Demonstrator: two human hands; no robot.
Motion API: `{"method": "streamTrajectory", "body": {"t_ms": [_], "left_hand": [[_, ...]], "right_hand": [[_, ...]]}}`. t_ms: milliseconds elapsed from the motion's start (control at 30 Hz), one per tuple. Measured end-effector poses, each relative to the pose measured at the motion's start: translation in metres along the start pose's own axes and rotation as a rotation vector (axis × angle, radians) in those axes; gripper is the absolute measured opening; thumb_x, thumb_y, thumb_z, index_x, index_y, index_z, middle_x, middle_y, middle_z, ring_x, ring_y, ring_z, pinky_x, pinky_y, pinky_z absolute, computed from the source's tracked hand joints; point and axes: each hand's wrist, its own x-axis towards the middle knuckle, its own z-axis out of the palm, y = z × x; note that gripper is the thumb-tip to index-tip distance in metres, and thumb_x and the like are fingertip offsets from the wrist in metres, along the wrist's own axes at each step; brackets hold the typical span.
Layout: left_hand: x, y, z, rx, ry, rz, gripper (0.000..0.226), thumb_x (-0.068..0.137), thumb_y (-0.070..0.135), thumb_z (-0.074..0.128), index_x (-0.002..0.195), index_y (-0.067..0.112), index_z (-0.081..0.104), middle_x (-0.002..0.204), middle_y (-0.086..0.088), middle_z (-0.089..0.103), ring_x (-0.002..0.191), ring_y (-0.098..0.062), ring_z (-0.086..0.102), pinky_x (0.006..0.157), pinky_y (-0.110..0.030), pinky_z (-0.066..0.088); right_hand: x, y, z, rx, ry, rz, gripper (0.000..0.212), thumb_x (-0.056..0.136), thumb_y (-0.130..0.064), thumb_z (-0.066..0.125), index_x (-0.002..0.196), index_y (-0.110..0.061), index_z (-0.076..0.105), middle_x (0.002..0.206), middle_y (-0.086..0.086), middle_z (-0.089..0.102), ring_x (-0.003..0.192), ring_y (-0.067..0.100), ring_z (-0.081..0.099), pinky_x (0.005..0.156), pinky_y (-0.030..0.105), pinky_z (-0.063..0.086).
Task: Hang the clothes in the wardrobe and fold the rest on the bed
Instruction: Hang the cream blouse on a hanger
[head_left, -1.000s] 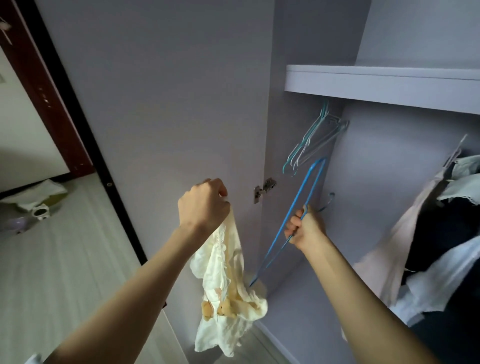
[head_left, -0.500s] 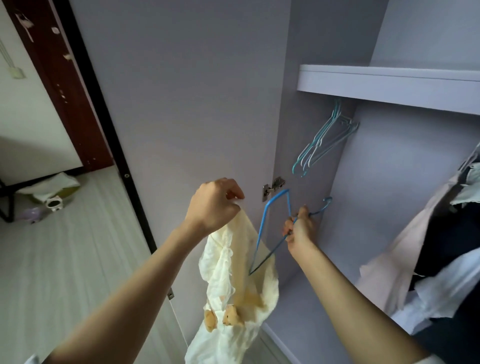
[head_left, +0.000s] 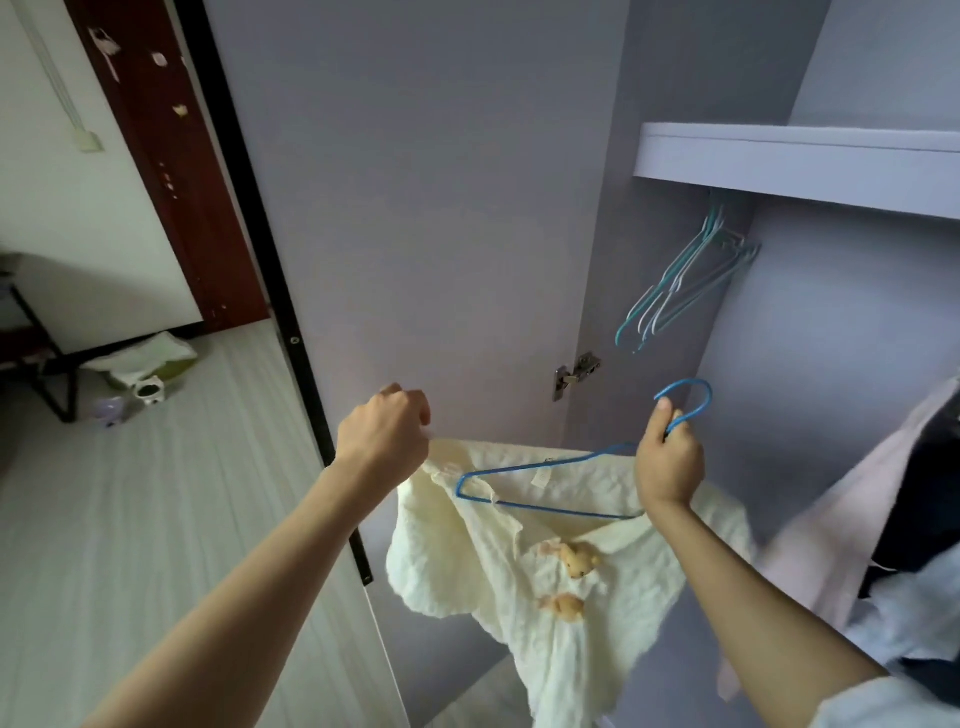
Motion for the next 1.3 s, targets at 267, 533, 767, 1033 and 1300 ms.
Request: {"method": "streamTrajectory", "body": {"t_ms": [267,533,767,1033,1300], "left_hand": [[0.004,-0.010,0.023,0.013,-0.139,-0.033,0.031,0.083,0.007,0.052,0.110,0.022,0.059,0.109,-0.002,0.058,0.092,-0.024,0.056,0.067,-0.028,0.038],[0.001,0.021,0.033,-0.143,-0.204,-0.011,0.014,0.079,0.017,0.051,0.085,0.029,0.058,0.087,0.003,0.059,0.084,-0.023,0.057,0.066,-0.027,0.041],[-0.010,0.026,0.051,-0.061,-0.171,0.028,0.014,0.081,0.021,0.053,0.087,0.022,0.066,0.079,0.004,0.060,0.075,-0.022,0.056,0.063,-0.026,0.039],[-0.023,0.011,0.066,-0.330,-0.317,0.152,0.030,0.089,0.049,0.052,0.093,0.022,0.067,0.087,0.004,0.067,0.086,-0.019,0.060,0.075,-0.033,0.049],[-0.033,0.028,0.089,-0.177,0.123,0.225,0.020,0.099,0.019,0.038,0.103,0.018,0.058,0.103,0.003,0.062,0.099,-0.022,0.057,0.075,-0.030,0.030]], "right_hand": [[0.010,-0.003,-0.008,-0.037,-0.032,-0.053,0.043,0.102,-0.026,0.038,0.088,0.007,0.061,0.086,0.031,0.063,0.083,0.048,0.058,0.066,0.043,0.040],[-0.021,-0.022,-0.008,-0.011,-0.320,-0.292,0.033,0.099,-0.016,0.043,0.071,0.002,0.045,0.064,0.023,0.051,0.064,0.038,0.049,0.059,0.041,0.035],[-0.038,-0.024,-0.009,0.062,-0.623,-0.329,0.032,0.100,-0.015,0.040,0.069,-0.008,0.032,0.056,0.010,0.035,0.055,0.025,0.032,0.056,0.036,0.029],[-0.028,-0.035,-0.011,0.022,-0.567,-0.282,0.036,0.100,-0.020,0.040,0.065,-0.015,0.030,0.053,0.005,0.035,0.053,0.024,0.033,0.055,0.034,0.021],[-0.025,-0.058,-0.017,0.066,-0.588,-0.389,0.033,0.096,-0.021,0.050,0.066,-0.018,0.038,0.053,-0.003,0.039,0.055,0.022,0.040,0.059,0.032,0.031]]}}
